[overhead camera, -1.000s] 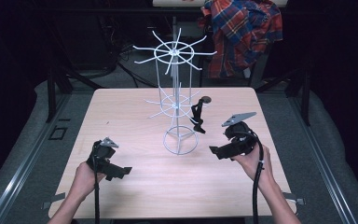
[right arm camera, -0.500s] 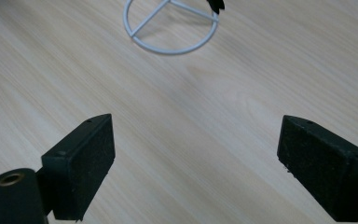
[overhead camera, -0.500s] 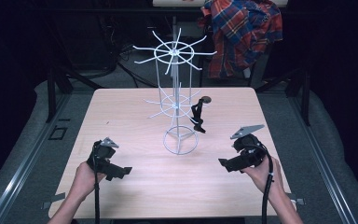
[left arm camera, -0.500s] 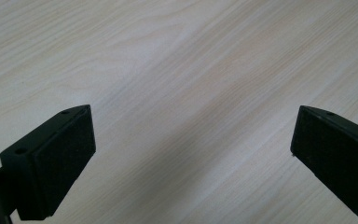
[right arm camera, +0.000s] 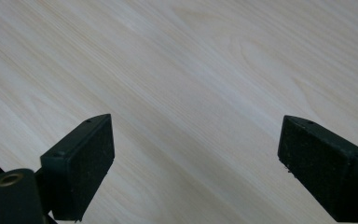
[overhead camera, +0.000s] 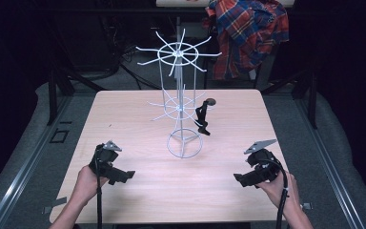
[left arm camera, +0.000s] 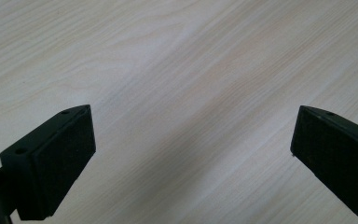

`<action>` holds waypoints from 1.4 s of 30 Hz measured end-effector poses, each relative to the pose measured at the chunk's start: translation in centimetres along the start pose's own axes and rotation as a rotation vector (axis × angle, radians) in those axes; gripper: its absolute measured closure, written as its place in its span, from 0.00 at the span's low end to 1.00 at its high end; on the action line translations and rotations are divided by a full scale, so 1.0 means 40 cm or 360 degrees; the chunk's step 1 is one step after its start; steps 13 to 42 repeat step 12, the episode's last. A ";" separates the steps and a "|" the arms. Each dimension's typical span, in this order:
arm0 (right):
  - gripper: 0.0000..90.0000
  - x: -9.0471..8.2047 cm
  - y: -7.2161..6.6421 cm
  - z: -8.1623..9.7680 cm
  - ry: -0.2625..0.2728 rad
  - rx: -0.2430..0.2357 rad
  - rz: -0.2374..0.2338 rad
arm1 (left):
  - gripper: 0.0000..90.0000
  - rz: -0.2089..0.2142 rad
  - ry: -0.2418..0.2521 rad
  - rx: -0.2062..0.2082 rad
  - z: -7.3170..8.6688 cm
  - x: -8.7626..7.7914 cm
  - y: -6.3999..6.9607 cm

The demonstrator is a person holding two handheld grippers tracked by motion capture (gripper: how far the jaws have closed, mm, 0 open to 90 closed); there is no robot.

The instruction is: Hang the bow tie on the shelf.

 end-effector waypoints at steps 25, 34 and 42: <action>0.12 0.048 0.022 0.022 -0.0089 0.0036 -0.0035 | 0.00 0.0008 0.0002 -0.0004 -0.001 0.004 -0.001; 0.12 0.048 0.022 0.022 -0.0089 0.0036 -0.0035 | 0.00 0.0008 0.0002 -0.0004 -0.001 0.004 -0.001; 0.12 0.048 0.022 0.022 -0.0089 0.0036 -0.0035 | 0.00 0.0008 0.0002 -0.0004 -0.001 0.004 -0.001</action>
Point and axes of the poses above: each handheld gripper's, and its own axes: x roughly forward along the jaws, z roughly out of its underside, y roughly to its right, the point moved 3 cm from there along x, roughly forward along the jaws
